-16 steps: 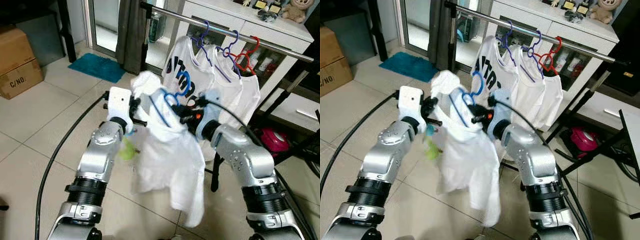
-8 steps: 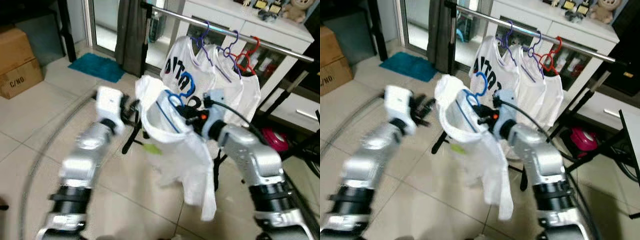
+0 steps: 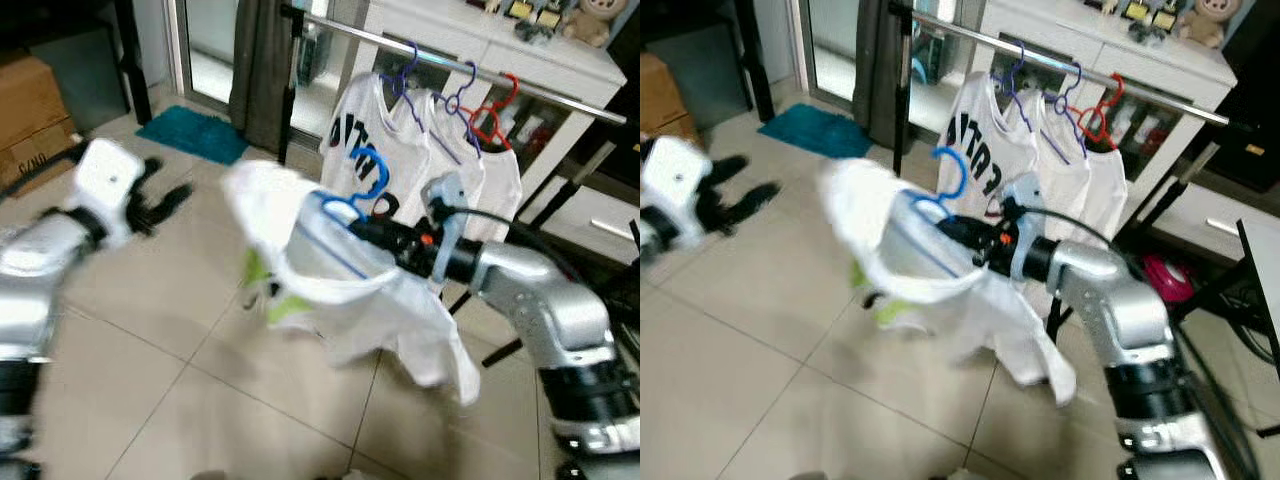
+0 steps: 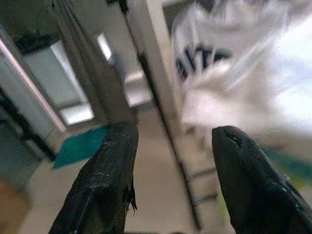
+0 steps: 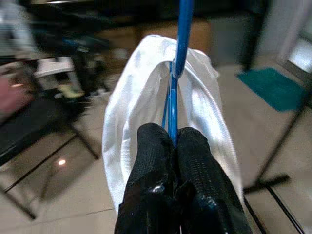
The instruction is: Hang hanger
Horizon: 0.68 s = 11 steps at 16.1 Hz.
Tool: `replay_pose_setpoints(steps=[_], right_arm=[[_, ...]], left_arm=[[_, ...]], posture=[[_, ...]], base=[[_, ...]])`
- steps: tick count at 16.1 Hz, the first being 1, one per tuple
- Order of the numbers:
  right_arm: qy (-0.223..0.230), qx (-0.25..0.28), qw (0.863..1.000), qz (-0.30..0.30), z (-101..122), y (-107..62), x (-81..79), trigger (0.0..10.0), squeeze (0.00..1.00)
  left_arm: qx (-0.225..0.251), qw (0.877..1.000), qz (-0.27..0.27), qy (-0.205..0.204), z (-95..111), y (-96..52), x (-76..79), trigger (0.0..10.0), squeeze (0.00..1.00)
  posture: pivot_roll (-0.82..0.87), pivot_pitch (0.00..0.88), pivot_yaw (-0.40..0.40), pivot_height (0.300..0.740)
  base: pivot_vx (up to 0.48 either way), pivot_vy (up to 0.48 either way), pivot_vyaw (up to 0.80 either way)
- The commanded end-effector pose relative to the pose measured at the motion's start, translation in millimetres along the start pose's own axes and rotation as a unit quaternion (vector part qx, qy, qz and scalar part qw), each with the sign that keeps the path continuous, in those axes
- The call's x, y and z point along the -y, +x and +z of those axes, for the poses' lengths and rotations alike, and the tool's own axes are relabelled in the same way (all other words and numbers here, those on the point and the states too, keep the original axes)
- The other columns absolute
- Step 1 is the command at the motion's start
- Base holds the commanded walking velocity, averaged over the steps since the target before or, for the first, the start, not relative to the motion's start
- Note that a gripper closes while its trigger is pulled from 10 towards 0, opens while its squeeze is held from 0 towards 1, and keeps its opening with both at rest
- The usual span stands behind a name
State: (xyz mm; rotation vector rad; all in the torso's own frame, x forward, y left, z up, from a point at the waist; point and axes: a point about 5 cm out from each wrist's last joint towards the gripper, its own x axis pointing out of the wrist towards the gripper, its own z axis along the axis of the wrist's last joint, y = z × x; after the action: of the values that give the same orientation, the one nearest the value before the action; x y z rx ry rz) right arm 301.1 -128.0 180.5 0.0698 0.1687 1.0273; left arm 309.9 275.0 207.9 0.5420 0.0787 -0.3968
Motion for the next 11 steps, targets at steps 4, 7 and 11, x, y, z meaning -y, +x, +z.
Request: replay_pose_setpoints(steps=[4,7,11], right_arm=[[-0.01,0.008,0.997,0.074,10,-12.2,-12.1,10.0,0.0],[-0.01,0.009,0.996,0.093,11,-14.4,-16.0,10.0,0.0],[-0.008,0.011,0.995,0.101,12,-16.4,-19.2,10.0,0.0]], left_arm=[[-0.024,0.996,-0.064,0.049,-9,-4.1,-0.7,10.0,0.0],[-0.016,0.994,-0.09,0.063,-10,0.1,7.6,10.0,0.0],[-0.013,0.992,-0.098,0.073,-12,6.1,13.5,0.0,0.0]], posture=[[0.03,0.0,-0.163,0.74],[0.03,0.0,-0.162,0.74],[0.03,0.0,-0.153,0.74]], base=[[0.0,0.0,0.0],[0.0,0.0,0.0],[0.0,0.0,0.0]])
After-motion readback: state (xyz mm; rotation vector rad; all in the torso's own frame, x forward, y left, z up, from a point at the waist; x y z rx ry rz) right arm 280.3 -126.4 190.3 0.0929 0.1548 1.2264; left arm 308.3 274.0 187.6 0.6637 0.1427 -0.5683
